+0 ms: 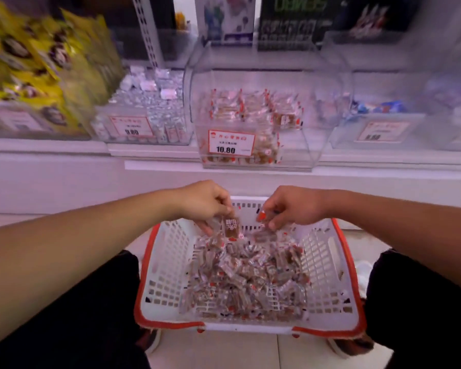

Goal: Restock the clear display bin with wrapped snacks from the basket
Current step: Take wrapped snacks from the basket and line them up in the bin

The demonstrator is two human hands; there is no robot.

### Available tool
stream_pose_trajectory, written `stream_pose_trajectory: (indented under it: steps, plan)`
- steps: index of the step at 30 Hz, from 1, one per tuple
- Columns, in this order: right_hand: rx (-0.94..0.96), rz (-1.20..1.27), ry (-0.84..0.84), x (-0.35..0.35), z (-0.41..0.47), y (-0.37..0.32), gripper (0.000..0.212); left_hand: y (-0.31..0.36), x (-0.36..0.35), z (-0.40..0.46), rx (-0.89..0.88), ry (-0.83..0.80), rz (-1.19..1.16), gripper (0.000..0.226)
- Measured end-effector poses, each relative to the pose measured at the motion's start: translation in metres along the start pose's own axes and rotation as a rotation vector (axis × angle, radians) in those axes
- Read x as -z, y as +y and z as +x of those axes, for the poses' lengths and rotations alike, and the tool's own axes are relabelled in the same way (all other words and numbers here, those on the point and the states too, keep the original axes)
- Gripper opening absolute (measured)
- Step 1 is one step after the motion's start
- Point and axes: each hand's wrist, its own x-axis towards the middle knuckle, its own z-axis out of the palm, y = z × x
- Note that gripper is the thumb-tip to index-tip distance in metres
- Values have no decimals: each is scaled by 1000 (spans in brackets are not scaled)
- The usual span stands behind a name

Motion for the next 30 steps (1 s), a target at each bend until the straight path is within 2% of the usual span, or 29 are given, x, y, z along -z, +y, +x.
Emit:
stream_pose_trajectory:
  steps: [2,4,7,12,14,16,19,21,23,25,27,29,30]
  plan:
    - [59,-51,45,18,-19,-21,43,17,8,-15,-41,76,-33,15]
    - [83,67,132,33,-38,-31,37,29,13,-21,-74,151,-152,16]
    - [88,485,309,48,-62,-39,9,48,16,-25,-162,232,-341,19]
    - [163,1132,411,62,-73,-62,30,74,9,-32,-374,340,-793,25]
    - [160,1275,421,60,-73,-67,24,76,6,-34,-430,406,-844,25]
    - [170,1411,434,54,-73,-68,18,78,5,-36,-509,515,-752,26]
    - [200,1532,512,47,-73,-74,21,79,10,-41,-683,834,-317,25]
    - [217,1567,558,47,-74,-77,23,81,12,-44,-735,948,-168,23]
    - [219,1569,550,44,-74,-79,17,84,10,-44,-694,887,-297,22]
    - [224,1529,521,40,-72,-81,10,87,5,-44,-540,730,-539,22]
    - [234,1471,540,36,-68,-83,22,91,3,-44,-365,546,-788,20]
    - [212,1416,605,35,-63,-83,38,93,4,-44,-312,412,-899,17]
    - [194,1374,632,35,-61,-82,40,94,4,-44,-313,381,-906,17]
